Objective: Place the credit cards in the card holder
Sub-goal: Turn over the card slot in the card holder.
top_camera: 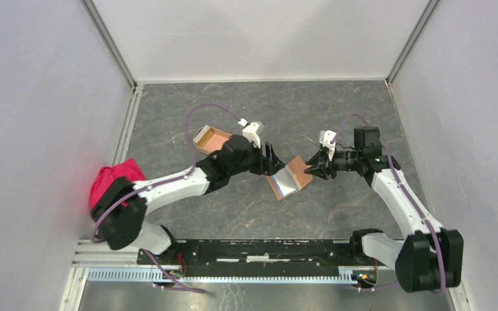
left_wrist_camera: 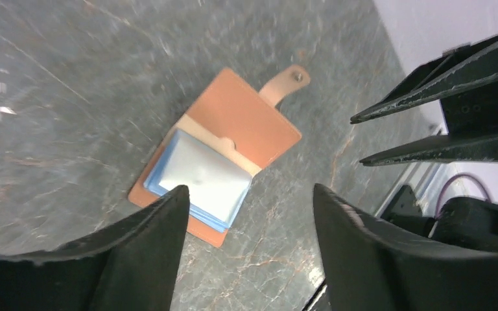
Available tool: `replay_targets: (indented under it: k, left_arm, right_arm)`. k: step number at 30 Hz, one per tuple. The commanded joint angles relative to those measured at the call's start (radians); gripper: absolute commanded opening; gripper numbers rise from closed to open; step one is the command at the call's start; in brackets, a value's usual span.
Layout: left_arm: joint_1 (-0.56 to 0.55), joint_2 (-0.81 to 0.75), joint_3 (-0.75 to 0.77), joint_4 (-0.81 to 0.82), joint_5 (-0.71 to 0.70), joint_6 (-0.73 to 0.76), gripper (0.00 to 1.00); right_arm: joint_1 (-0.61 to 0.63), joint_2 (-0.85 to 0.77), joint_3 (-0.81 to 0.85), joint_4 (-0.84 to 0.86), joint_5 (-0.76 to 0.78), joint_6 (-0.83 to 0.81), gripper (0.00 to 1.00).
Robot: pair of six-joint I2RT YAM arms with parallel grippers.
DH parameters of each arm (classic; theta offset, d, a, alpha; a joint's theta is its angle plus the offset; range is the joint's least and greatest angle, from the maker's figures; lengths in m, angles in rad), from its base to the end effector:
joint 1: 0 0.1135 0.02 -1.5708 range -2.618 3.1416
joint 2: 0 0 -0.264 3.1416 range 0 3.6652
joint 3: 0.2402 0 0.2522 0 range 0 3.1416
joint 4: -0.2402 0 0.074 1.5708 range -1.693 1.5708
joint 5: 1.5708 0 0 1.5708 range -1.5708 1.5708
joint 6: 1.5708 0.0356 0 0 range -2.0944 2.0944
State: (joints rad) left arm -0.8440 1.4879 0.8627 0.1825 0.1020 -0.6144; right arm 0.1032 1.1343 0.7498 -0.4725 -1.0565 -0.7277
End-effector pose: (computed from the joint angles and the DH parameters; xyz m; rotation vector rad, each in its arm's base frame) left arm 0.2171 -0.2496 0.2350 0.3176 2.1437 -0.9954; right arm 0.2135 0.0533 0.2473 -1.2157 1.6684 0.8891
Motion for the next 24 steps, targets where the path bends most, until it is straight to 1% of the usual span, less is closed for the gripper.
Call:
replay_targets:
  k: [1,2,3,5,7,10,13,16,18,24]
  left_arm:
    - [0.056,-0.185,-0.076,-0.002,-0.119,0.110,0.89]
    - [0.080,-0.198,-0.093,-0.002,-0.091,0.087,0.96]
    - [0.105,-0.201,-0.112,0.002,-0.042,0.041,0.99]
    - [0.135,-0.185,-0.156,0.033,0.058,-0.035,1.00]
    - [0.137,-0.158,-0.205,0.099,0.091,-0.101,0.99]
    - [0.136,-0.095,-0.253,0.235,0.105,-0.174,0.96]
    - [0.131,-0.016,-0.240,0.320,0.111,-0.205,0.92]
    - [0.124,0.062,-0.199,0.333,0.114,-0.207,0.86]
    - [0.118,0.111,-0.181,0.346,0.118,-0.212,0.80]
    - [0.102,0.194,-0.122,0.359,0.118,-0.216,0.72]
  right_arm:
    - [-0.001,-0.136,0.011,0.052,0.037,-0.042,0.45]
    - [-0.001,-0.157,-0.001,0.088,0.062,0.018,0.49]
    - [-0.002,-0.171,-0.008,0.106,0.070,0.057,0.52]
    - [-0.002,-0.171,-0.018,0.084,0.035,0.073,0.54]
    - [0.000,-0.163,-0.049,0.085,-0.015,0.062,0.56]
    - [-0.001,-0.141,-0.091,0.156,-0.008,0.111,0.57]
    - [-0.002,-0.076,-0.093,0.154,0.031,0.122,0.57]
    - [-0.001,-0.024,-0.089,0.147,0.071,0.123,0.56]
    - [0.000,-0.007,-0.090,0.147,0.079,0.126,0.55]
    - [0.002,0.014,-0.092,0.151,0.079,0.132,0.55]
